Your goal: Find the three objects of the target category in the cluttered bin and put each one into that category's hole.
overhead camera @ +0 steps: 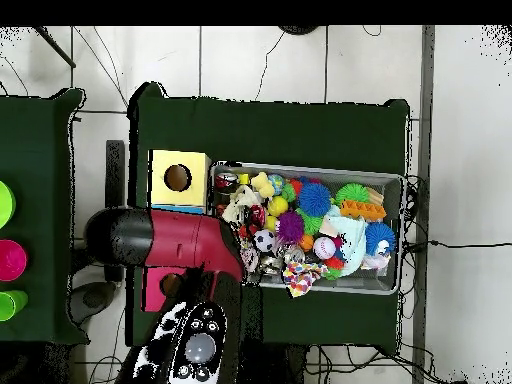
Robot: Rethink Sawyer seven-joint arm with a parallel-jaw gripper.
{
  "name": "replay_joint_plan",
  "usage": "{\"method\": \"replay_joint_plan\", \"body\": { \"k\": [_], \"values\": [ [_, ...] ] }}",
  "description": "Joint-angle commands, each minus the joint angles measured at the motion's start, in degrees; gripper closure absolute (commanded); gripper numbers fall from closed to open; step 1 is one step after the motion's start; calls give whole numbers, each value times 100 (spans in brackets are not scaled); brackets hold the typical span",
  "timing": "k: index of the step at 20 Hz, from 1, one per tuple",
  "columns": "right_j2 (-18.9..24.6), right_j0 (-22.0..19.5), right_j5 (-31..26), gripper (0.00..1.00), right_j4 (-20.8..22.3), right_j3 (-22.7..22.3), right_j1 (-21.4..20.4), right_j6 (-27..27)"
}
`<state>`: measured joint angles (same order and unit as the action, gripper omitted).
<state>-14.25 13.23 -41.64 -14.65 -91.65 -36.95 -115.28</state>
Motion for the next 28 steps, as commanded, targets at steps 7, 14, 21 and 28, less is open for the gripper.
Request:
{"method": "replay_joint_plan", "body": {
  "k": [7,14,21,28],
  "values": [
    [159,-114,194,0,-226,-317,283,-1365],
    [71,-80,90,0,-209,-251,310,-1416],
    [-31,-315,-385,0,-145,50,260,-1214],
    [110,-805,-192,0,-84,161,406,-815]
  ]
}}
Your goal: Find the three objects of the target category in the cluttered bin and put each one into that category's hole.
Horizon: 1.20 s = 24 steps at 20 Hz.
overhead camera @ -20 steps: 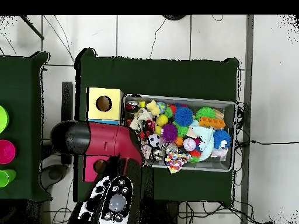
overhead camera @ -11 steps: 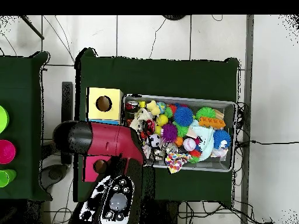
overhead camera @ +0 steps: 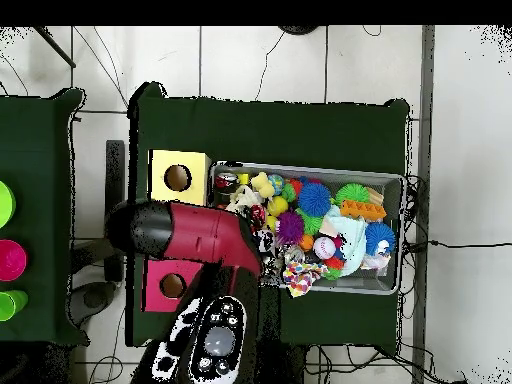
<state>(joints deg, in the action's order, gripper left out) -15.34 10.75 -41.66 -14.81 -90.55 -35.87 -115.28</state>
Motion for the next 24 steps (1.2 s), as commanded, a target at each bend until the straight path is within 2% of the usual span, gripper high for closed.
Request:
{"method": "replay_joint_plan", "body": {
  "k": [1,9,14,20,24],
  "values": [
    [250,-625,-142,0,-51,64,332,-758],
    [339,-1025,-29,0,103,150,504,-582],
    [468,-1288,195,0,133,-58,560,-424],
    [606,-1517,550,0,167,-524,485,-309],
    [620,-1545,817,0,217,-993,242,-302]
  ]
}}
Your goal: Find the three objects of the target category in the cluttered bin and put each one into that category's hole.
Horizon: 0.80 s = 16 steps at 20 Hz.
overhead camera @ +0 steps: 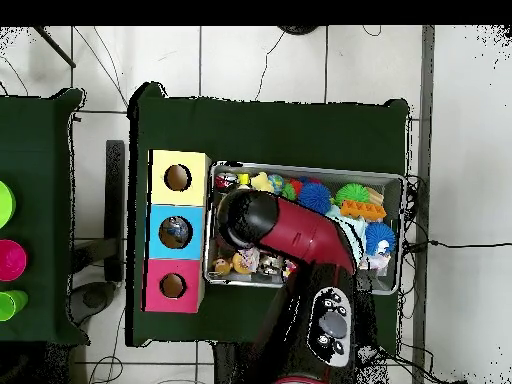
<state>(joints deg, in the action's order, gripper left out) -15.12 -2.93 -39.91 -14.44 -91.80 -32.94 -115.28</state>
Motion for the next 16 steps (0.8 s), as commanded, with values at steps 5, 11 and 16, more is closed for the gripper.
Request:
{"method": "replay_joint_plan", "body": {
  "k": [5,11,16],
  "values": [
    [718,-200,941,0,129,-1232,-170,-363],
    [880,-248,843,0,-61,-1535,-193,-524],
    [995,-290,1111,0,-110,-1699,-84,-624]
  ]
}}
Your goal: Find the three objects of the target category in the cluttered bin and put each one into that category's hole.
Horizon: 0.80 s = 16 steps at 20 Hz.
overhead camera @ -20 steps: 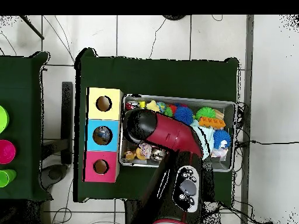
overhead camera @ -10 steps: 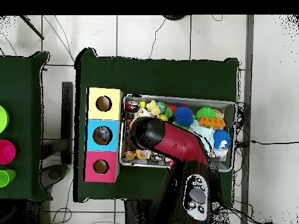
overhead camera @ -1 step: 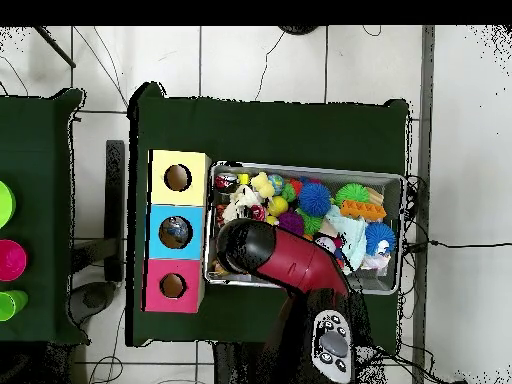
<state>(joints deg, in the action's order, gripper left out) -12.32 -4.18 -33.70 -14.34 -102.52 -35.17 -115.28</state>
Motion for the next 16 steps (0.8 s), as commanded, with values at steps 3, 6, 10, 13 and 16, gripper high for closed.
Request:
{"method": "replay_joint_plan", "body": {
  "k": [3,6,10,13,16],
  "values": [
    [789,-216,572,0,-118,-686,174,-607],
    [858,-268,652,0,-117,-737,249,-607],
    [923,-271,868,0,-111,-708,440,-684],
    [955,-230,1038,0,-120,-696,548,-767],
    [984,-229,1120,0,-124,-631,650,-781]
  ]
}}
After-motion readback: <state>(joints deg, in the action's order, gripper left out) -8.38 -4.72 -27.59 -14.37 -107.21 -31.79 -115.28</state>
